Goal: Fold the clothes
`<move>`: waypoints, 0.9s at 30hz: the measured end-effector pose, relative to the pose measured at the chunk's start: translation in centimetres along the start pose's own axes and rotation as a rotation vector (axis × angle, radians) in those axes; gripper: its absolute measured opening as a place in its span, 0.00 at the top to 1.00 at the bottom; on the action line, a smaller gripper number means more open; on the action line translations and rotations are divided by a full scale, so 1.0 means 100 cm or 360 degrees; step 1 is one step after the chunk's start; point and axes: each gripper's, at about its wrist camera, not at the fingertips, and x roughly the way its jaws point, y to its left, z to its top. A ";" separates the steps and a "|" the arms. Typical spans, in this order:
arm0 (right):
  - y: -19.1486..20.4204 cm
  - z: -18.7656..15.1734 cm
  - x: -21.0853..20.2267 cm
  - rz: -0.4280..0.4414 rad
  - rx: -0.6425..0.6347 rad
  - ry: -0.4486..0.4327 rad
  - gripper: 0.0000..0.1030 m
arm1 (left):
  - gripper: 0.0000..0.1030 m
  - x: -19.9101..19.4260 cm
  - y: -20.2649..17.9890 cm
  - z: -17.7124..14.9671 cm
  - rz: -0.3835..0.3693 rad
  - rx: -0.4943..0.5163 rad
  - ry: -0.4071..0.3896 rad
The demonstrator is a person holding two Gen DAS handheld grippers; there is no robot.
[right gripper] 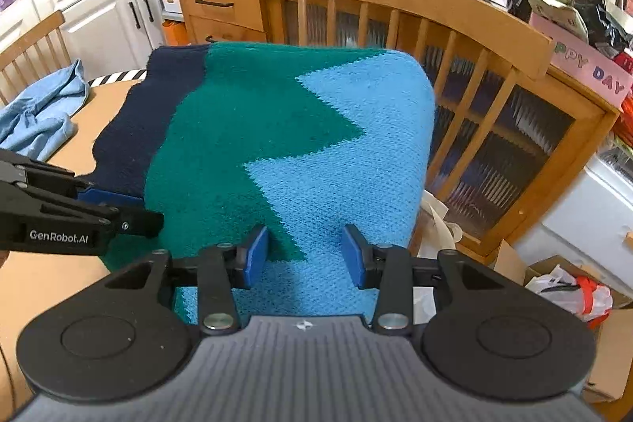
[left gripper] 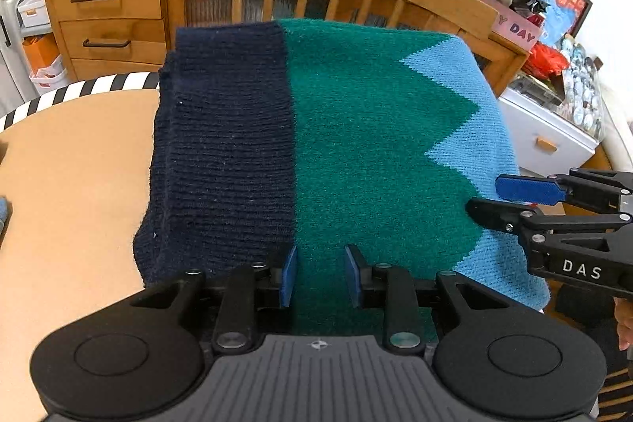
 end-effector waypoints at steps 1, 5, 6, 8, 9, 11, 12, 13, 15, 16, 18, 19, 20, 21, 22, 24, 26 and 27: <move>0.000 0.000 0.001 -0.0004 0.0011 0.0003 0.58 | 0.70 -0.002 0.000 0.000 0.0009 -0.0001 0.0000; 0.003 0.000 -0.016 -0.0021 0.0076 -0.0048 0.58 | 0.68 -0.015 -0.010 0.006 0.0048 -0.0023 0.0019; 0.004 -0.001 -0.029 -0.0008 0.0108 -0.0097 0.57 | 0.60 -0.023 -0.012 0.007 0.0056 -0.0033 0.0020; 0.011 -0.007 -0.063 -0.0002 0.0122 -0.0232 0.55 | 0.45 -0.044 -0.019 0.003 0.0072 -0.0001 -0.0013; 0.018 -0.013 -0.084 -0.0028 0.0111 -0.0300 0.47 | 0.38 -0.055 -0.023 0.000 0.0074 0.0020 -0.0034; 0.036 -0.032 -0.121 -0.0113 0.0090 -0.0400 0.31 | 0.28 -0.079 -0.031 -0.011 0.0077 0.0038 -0.0072; 0.045 -0.044 -0.137 -0.0132 0.0089 -0.0443 0.25 | 0.23 -0.092 -0.036 -0.018 0.0069 0.0043 -0.0099; 0.053 -0.058 -0.153 -0.0136 0.0092 -0.0484 0.20 | 0.21 -0.104 -0.041 -0.025 0.0062 0.0048 -0.0124; 0.069 -0.087 -0.176 -0.0144 0.0133 -0.0558 0.12 | 0.15 -0.126 -0.051 -0.045 0.0079 0.0070 -0.0166; 0.076 -0.102 -0.183 -0.0151 0.0154 -0.0582 0.11 | 0.13 -0.136 -0.056 -0.055 0.0093 0.0082 -0.0184; 0.090 -0.131 -0.194 -0.0167 0.0181 -0.0611 0.11 | 0.12 -0.147 -0.060 -0.077 0.0130 0.0086 -0.0187; 0.096 -0.141 -0.194 -0.0164 0.0173 -0.0588 0.11 | 0.10 -0.150 -0.059 -0.090 0.0126 0.0085 -0.0186; 0.099 -0.149 -0.192 -0.0151 0.0158 -0.0544 0.11 | 0.05 -0.151 -0.056 -0.100 0.0110 0.0072 -0.0176; 0.101 -0.154 -0.190 -0.0138 0.0146 -0.0496 0.11 | 0.02 -0.151 -0.054 -0.110 0.0094 0.0060 -0.0166; 0.103 -0.158 -0.189 -0.0130 0.0143 -0.0459 0.11 | 0.02 -0.151 -0.051 -0.120 0.0080 0.0047 -0.0156; 0.106 -0.160 -0.190 -0.0129 0.0145 -0.0442 0.11 | 0.02 -0.148 -0.048 -0.134 0.0092 0.0007 -0.0123; 0.107 -0.159 -0.193 -0.0124 0.0159 -0.0438 0.10 | 0.02 -0.145 -0.046 -0.143 0.0109 -0.0040 -0.0078; 0.108 -0.158 -0.194 -0.0120 0.0168 -0.0437 0.10 | 0.02 -0.145 -0.046 -0.146 0.0103 -0.0058 -0.0065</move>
